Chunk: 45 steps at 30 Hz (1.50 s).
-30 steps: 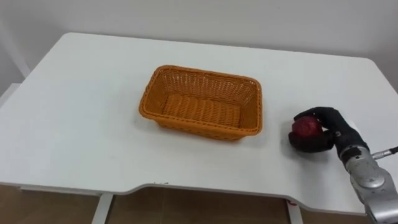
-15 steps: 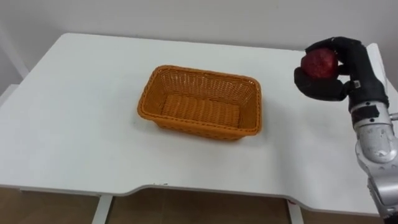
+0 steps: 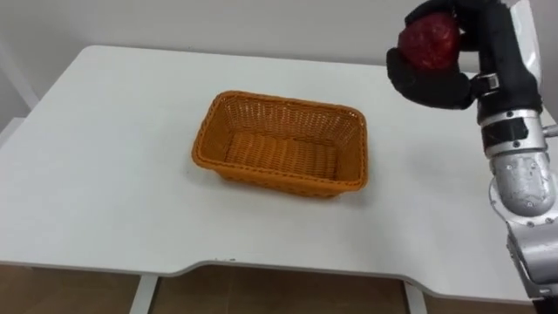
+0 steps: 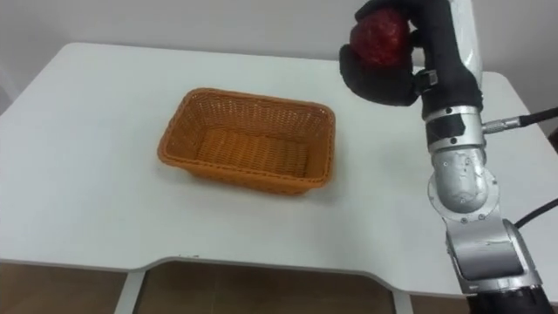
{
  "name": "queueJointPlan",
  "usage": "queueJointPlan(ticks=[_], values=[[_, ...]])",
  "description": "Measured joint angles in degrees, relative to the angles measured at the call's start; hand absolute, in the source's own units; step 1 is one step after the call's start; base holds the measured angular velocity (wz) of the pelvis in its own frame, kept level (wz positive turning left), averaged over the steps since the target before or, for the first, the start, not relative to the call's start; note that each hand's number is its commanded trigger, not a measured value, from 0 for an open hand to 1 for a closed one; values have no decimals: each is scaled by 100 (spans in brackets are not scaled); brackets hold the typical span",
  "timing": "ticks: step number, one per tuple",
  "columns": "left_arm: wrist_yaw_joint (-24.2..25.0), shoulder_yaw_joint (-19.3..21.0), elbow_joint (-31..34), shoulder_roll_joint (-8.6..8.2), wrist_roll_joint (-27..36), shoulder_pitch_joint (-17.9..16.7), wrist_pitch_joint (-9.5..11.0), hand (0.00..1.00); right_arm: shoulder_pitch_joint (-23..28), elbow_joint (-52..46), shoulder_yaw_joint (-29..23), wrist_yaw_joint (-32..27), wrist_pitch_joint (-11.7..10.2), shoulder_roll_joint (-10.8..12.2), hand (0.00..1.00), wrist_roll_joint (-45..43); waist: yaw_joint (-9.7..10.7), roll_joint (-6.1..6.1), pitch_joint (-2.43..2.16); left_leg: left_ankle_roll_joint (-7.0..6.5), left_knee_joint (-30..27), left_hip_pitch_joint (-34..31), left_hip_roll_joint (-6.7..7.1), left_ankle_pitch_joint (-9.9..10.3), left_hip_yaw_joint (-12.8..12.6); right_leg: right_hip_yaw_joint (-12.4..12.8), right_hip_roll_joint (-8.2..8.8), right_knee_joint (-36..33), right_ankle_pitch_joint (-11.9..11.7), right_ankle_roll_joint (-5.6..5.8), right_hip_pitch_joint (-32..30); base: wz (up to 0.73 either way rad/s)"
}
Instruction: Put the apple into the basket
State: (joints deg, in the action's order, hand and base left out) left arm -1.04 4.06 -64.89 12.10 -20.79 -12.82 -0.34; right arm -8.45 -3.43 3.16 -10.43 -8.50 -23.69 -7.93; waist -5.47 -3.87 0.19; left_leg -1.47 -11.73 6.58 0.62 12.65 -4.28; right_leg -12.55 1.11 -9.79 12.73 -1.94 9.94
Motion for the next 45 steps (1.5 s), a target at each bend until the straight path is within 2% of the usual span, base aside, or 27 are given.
queueJointPlan(ticks=[6,11,12,13,14,15,22,27,37,45], values=[[12,-209,-70,14,-6,34,-4,0,1,0,526,291,64,17,100,-236,-141,5,15,0,4,1,-6,-1,-21,39,-4,4,-1,1,-19,-2],[160,-251,-42,20,1,60,-2,0,-6,-46,812,778,110,39,98,-375,-277,-24,-1,-4,0,-83,-1,-3,-20,45,-1,-6,-5,7,-85,0],[179,-255,-43,19,-3,61,-1,0,-9,-74,826,823,110,44,85,-386,-282,-25,-1,-6,0,-87,0,-4,-19,40,0,-3,-6,9,-86,4],[197,-271,-47,14,-5,57,0,0,-10,-159,866,898,111,47,56,-404,-286,-23,1,-9,1,-89,3,-6,-19,34,2,2,-8,11,-86,4],[218,-294,-49,15,-4,49,0,0,-14,-252,905,949,111,51,7,-409,-289,-14,7,-11,2,-94,5,-7,-11,23,5,2,-8,12,-85,3],[230,-308,-49,16,-6,50,0,0,-14,-292,914,976,110,58,0,-410,-289,-12,8,-12,5,-95,7,-8,-9,12,7,4,-8,12,-85,3],[285,-318,-49,16,-6,74,23,0,-18,-416,918,1074,107,169,0,-495,-291,11,31,-16,23,-103,9,-10,19,-15,10,12,-8,13,-92,0],[292,-319,-46,15,-9,83,24,0,-18,-416,921,1074,107,322,0,-616,-295,5,28,-16,17,-105,7,-10,21,-5,9,10,-8,13,-97,0],[282,-317,-45,15,-16,84,44,0,-17,-417,923,1075,103,337,0,-614,-272,-33,5,-16,10,-112,9,-10,26,19,7,4,-9,14,-92,0],[259,-314,-50,11,-15,21,44,0,2,-422,881,1043,90,337,0,-547,-232,-12,11,-17,4,-77,8,-10,-19,50,6,5,-14,21,-79,0]])
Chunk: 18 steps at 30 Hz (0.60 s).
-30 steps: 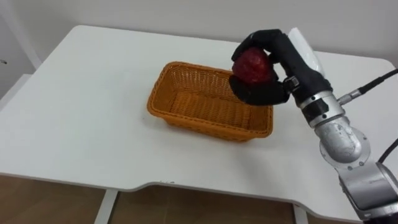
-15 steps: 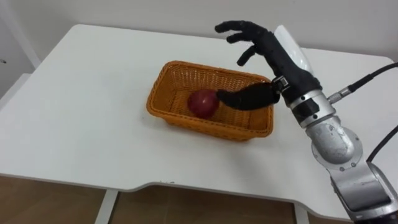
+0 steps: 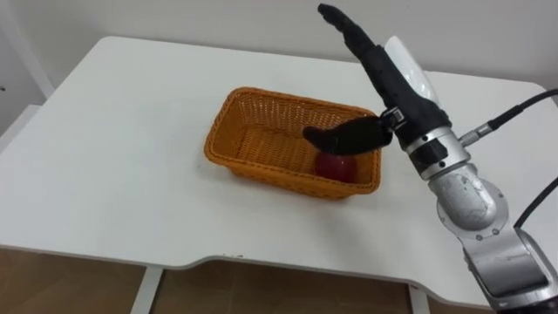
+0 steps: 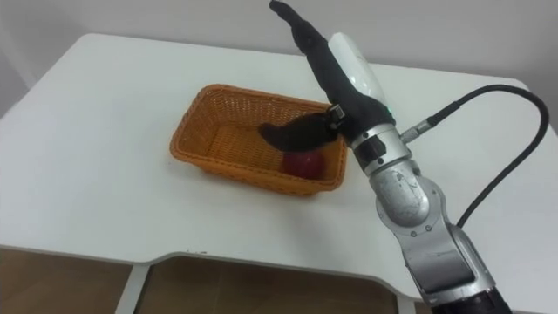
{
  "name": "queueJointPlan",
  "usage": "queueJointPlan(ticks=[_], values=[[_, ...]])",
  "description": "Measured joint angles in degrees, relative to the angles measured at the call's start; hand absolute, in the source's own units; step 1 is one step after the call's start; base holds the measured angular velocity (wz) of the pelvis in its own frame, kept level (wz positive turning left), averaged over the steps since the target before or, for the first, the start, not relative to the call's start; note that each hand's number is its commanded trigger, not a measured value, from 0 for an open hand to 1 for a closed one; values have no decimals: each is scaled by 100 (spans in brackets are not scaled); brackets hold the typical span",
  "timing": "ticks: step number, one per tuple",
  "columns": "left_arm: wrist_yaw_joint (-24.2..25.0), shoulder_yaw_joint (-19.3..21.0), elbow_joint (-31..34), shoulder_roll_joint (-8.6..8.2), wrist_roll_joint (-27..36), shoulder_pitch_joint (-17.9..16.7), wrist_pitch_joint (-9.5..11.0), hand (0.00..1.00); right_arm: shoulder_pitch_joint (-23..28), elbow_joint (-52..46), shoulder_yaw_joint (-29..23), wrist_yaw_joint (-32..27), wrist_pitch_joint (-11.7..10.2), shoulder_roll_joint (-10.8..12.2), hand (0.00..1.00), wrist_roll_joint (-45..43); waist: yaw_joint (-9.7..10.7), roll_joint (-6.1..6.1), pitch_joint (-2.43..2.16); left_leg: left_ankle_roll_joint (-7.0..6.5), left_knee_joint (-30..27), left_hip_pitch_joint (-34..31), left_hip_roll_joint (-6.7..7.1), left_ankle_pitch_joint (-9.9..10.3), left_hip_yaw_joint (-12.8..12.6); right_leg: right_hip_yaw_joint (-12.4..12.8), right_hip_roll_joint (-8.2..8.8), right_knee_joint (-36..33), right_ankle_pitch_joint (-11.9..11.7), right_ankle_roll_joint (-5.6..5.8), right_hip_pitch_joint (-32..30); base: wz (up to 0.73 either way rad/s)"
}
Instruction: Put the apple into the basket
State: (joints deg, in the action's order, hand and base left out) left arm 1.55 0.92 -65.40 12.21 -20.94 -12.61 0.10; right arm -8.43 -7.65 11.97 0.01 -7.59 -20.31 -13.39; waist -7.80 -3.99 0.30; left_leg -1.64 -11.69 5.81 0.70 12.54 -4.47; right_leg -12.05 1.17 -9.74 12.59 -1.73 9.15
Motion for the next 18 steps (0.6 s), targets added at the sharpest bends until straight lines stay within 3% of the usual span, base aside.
queueJointPlan(ticks=[6,11,15,18], values=[[-93,16,-104,-1,9,-66,34,0,1,-48,-526,-575,-269,-7,0,-59,157,-8,-15,-7,-14,-12,3,-4,10,-49,14,-4,-2,3,-1,2],[-138,393,-107,-24,38,-296,121,0,62,-209,-1712,-1432,-519,-27,0,211,463,-20,-27,-12,-26,-5,5,-6,4,-70,18,0,-4,7,1,1],[-312,715,-106,-39,9,-479,198,0,139,-225,-2706,-2322,-554,-42,0,316,714,-24,-46,-12,-7,3,4,-6,-22,-71,17,-3,-4,8,-1,-2],[-469,851,-105,-48,158,-615,192,0,472,-58,-3371,-3155,-560,-136,0,394,857,-19,-50,-12,34,68,4,-6,-42,-42,14,-4,-3,11,20,-5]])
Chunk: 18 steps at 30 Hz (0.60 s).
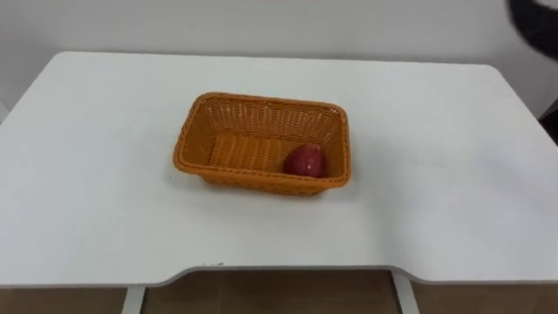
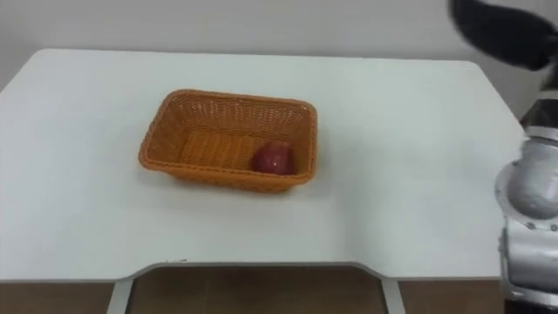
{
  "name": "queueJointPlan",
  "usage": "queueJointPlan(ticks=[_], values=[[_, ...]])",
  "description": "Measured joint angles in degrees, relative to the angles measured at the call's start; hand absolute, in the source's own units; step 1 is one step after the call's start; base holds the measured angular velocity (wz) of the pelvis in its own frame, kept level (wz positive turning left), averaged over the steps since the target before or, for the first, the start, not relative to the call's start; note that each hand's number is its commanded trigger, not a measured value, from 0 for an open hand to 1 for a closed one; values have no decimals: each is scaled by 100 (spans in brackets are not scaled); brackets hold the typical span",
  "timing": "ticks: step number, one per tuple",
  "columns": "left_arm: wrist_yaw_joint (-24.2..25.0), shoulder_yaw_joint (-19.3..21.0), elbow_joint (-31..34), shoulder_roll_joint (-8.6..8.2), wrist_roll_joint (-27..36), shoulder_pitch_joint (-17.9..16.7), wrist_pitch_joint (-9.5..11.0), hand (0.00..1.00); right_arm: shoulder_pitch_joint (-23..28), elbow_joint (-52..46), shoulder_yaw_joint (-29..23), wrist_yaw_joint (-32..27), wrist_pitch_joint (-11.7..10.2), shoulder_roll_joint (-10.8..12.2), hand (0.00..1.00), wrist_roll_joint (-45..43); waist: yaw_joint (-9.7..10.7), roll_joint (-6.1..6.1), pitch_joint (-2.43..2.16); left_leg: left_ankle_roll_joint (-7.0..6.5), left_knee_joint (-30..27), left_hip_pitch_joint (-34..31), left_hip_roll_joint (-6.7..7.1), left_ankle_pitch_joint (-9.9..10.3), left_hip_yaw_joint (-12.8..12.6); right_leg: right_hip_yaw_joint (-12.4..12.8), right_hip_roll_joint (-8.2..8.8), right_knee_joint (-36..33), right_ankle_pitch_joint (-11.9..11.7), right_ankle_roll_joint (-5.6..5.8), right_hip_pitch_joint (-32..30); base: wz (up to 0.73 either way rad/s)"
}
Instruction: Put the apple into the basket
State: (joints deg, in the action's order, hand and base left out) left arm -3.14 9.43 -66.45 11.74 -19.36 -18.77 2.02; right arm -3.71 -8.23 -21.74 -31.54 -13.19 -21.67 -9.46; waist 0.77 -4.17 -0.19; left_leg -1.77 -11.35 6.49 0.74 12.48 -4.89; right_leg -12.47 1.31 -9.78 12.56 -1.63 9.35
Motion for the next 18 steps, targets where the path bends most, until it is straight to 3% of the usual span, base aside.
queueJointPlan(ticks=[3,6,10,12,14,18], values=[[-123,68,22,-28,79,-31,-33,0,277,427,-436,-739,12,-84,0,292,124,7,-5,0,14,16,-18,1,-82,85,-15,-16,1,2,-42,-15],[-207,189,120,-95,79,-84,-89,0,643,875,-788,-1252,25,-89,0,1206,175,-18,-18,1,46,7,-26,2,-118,163,-24,-40,1,1,-99,-13],[-331,327,264,-92,109,-107,-200,0,1063,2490,-1150,-1596,107,-77,0,2499,329,-39,-37,0,46,-13,-20,1,-143,167,-23,-15,1,1,-112,0],[-393,397,274,-126,97,-82,-247,0,1264,3317,-1120,-1560,240,13,0,2750,351,-48,-48,1,49,4,-21,1,-190,267,-37,-10,1,1,-109,-11],[-406,407,332,-140,107,-82,-332,0,1456,4118,-1106,-1522,526,244,0,3201,353,6,-48,1,59,17,-22,1,-274,360,-41,-25,6,2,-117,-20],[-418,432,493,-152,128,6,-440,0,1607,5164,-1043,-1516,699,569,0,3494,371,59,-18,1,50,12,-7,1,-299,437,-48,0,8,1,-144,-10]])
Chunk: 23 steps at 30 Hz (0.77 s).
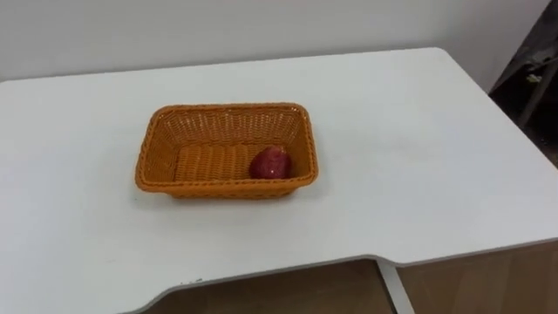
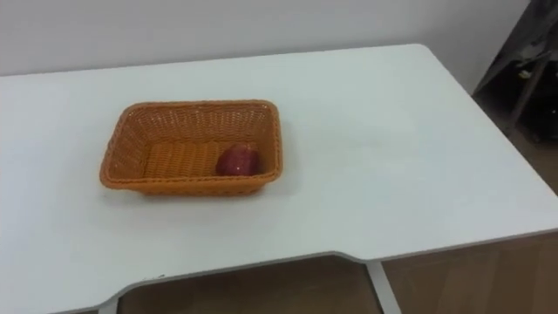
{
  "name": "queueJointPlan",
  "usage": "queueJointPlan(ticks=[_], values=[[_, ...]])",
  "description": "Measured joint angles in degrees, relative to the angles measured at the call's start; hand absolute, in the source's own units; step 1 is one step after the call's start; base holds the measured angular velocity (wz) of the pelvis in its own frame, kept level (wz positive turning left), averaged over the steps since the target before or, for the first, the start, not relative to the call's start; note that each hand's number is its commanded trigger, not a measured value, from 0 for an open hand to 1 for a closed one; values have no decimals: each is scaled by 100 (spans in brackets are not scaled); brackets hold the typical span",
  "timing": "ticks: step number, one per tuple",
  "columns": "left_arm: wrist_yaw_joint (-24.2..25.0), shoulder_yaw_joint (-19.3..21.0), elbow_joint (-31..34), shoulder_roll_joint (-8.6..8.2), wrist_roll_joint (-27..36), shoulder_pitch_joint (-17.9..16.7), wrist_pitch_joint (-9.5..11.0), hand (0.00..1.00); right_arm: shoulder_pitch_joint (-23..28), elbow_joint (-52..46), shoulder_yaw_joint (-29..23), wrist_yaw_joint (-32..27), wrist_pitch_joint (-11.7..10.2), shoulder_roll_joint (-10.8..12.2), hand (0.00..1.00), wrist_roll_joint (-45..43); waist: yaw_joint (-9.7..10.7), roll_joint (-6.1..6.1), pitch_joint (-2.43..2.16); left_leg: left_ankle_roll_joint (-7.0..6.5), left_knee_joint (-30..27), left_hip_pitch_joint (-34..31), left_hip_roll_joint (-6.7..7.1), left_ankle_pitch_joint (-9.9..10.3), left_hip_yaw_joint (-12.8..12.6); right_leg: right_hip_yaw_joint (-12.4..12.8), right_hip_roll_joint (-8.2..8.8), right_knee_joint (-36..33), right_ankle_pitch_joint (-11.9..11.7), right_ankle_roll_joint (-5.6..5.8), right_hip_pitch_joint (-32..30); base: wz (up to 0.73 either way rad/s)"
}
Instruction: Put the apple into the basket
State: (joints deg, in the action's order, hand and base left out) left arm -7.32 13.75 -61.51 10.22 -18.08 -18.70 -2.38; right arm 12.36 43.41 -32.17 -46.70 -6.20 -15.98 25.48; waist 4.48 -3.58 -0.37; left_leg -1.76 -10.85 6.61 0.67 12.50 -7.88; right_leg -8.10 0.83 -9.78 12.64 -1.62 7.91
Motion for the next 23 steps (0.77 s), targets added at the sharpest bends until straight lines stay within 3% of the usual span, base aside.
queueJointPlan(ticks=[3,6,8,11,14,19,23], values=[[7,-52,87,-55,-3,72,-20,0,80,762,322,63,11,154,0,327,-11,24,14,-5,1,4,2,3,14,18,7,2,6,9,-5,0],[7,-60,82,-64,-6,89,-34,0,59,1569,771,510,96,288,0,397,-10,33,20,-10,20,-13,-18,7,8,15,9,-15,10,16,-40,0],[24,-79,73,-89,-24,88,-139,0,25,2087,1252,1089,343,341,0,484,-96,64,19,-14,59,-1,-25,10,-27,47,5,-38,9,17,-75,-9],[85,-83,96,-96,-66,107,-202,0,-6,2701,1738,1903,538,469,0,128,-181,75,18,-14,40,10,-22,13,2,12,8,-10,8,18,-57,4],[152,-54,95,-147,-118,155,-274,0,-110,2936,2028,2637,769,561,0,-280,-323,127,14,-16,9,14,-14,14,9,13,20,-10,7,20,-50,1],[188,-293,-48,-217,-189,201,-360,0,-294,2951,2604,3439,847,605,0,-1271,-380,276,31,-24,25,19,-17,20,6,17,15,-12,4,25,-54,0],[210,-617,-134,-269,-187,291,-470,0,-467,2938,3110,3978,867,636,0,-1318,-470,304,44,-24,44,40,-20,20,20,10,9,2,3,24,-30,0]])
